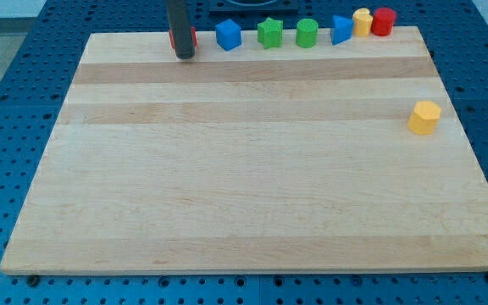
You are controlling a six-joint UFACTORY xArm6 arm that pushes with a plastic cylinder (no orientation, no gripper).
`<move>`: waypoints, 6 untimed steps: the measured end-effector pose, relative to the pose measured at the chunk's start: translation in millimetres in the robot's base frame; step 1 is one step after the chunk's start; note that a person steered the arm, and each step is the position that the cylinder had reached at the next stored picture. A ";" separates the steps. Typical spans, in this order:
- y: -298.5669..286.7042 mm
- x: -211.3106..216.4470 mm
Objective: Slide the yellow hexagon to the center
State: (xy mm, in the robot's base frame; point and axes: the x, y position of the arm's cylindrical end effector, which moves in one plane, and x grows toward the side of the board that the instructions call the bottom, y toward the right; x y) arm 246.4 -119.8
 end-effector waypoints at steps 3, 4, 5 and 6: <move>81.6 93.2; 148.1 138.0; 220.1 166.1; 287.1 192.1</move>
State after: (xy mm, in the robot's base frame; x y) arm 438.6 167.3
